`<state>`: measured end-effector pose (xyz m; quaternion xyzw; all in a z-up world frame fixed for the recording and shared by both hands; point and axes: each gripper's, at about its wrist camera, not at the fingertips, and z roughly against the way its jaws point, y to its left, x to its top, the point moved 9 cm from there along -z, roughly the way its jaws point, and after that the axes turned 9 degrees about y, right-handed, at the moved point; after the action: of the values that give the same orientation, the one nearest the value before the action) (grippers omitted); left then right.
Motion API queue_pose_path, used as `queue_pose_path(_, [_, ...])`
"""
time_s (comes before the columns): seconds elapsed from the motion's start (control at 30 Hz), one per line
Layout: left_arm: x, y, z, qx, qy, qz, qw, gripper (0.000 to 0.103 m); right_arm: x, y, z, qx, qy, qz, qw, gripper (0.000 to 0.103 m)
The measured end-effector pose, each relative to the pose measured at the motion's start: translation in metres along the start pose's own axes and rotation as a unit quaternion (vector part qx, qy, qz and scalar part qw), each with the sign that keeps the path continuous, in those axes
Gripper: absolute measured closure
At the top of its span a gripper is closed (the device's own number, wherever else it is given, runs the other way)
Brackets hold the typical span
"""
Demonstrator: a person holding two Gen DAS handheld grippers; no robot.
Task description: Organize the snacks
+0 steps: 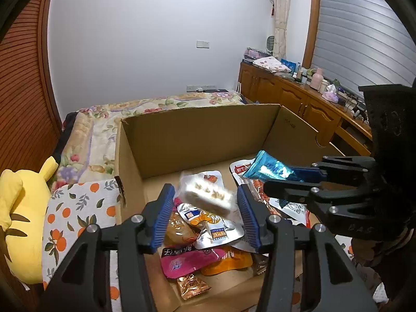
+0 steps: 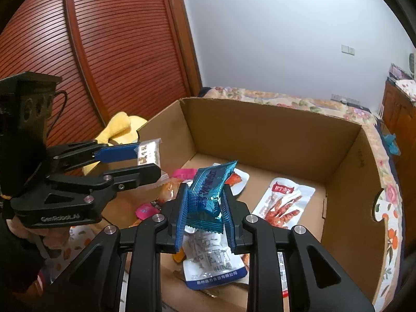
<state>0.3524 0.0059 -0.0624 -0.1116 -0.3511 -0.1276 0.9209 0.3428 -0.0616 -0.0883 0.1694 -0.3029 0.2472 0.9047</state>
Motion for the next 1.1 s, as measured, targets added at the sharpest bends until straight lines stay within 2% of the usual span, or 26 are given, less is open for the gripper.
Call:
queue_pose_path(0.3, [-0.005,0.002,0.008,0.008,-0.005,0.003,1.0000,0.052,0.000,0.001,-0.004,-0.010,-0.001,0.000,1.000,0.072])
queue_pose_path(0.6, [-0.017,-0.007,0.030,0.020,-0.014,0.000,0.9997,0.048,-0.013,0.000,0.023,-0.039,-0.022,-0.004,0.999,0.069])
queue_pose_path(0.8, [-0.026,-0.019,0.050,0.027,-0.022,-0.006,0.9994,0.045,-0.023,0.001,0.048,-0.053,-0.041,-0.015,0.998,0.063])
queue_pose_path(0.93, [-0.029,-0.027,0.065,0.035,-0.032,-0.010,0.9988,0.041,-0.028,0.007,0.066,-0.068,-0.056,-0.014,0.996,0.060])
queue_pose_path(1.1, [-0.032,-0.033,0.088,0.046,-0.056,-0.006,0.9973,0.029,-0.034,0.015,0.089,-0.089,-0.076,-0.014,0.993,0.052])
